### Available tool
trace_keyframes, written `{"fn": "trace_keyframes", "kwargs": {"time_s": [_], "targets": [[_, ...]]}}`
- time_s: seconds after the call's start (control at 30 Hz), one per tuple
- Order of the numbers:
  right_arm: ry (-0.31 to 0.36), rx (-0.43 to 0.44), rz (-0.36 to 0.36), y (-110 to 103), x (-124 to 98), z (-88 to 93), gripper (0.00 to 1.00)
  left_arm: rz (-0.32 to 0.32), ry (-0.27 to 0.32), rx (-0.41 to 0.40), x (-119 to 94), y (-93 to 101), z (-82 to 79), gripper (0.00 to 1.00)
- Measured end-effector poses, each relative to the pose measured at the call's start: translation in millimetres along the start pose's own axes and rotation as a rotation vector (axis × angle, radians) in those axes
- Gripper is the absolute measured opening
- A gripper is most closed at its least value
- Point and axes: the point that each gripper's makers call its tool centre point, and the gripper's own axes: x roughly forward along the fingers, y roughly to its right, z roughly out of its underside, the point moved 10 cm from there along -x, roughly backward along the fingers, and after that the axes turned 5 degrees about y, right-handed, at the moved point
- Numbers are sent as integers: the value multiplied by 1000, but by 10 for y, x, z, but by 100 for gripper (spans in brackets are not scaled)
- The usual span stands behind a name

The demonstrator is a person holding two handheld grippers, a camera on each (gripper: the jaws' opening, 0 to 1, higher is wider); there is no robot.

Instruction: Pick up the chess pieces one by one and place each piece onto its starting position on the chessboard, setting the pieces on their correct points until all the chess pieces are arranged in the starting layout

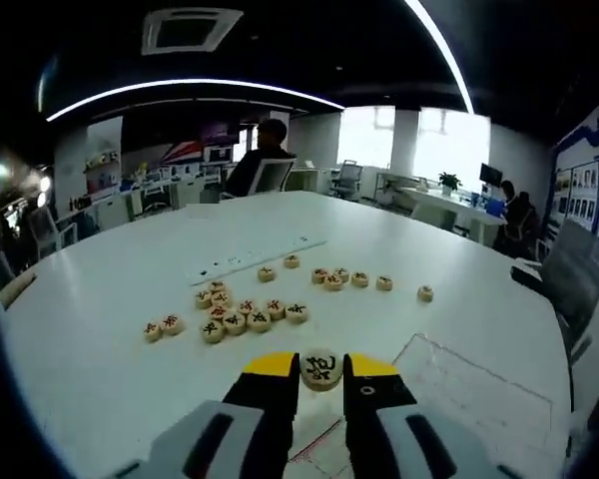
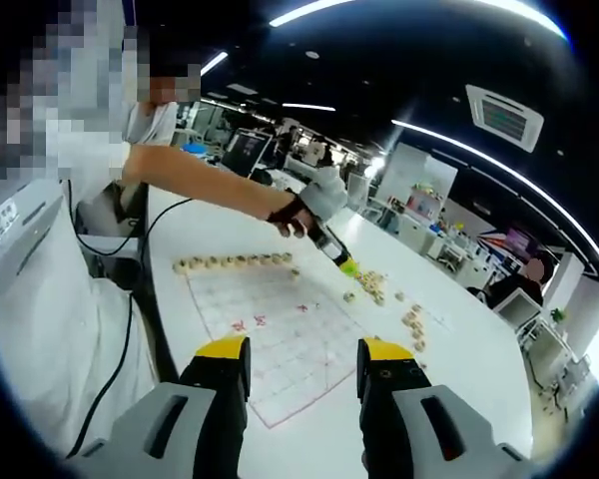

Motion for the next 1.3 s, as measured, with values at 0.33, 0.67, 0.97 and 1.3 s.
{"fn": "trace_keyframes", "kwargs": {"time_s": [0.33, 0.67, 0.97, 1.3], "targets": [[-5, 0, -1, -7, 12, 0, 44, 130, 1, 44, -773, 335, 376, 20], [-4, -1, 2, -7, -2, -8, 44, 287, -71, 116, -1338, 817, 800, 20], [-4, -3, -1, -12, -12, -6, 44, 353, -133, 129, -1530, 970, 1057, 20], [-15, -7, -19, -40, 5, 14, 45, 367, -168, 134, -1564, 940, 1207, 20]]}}
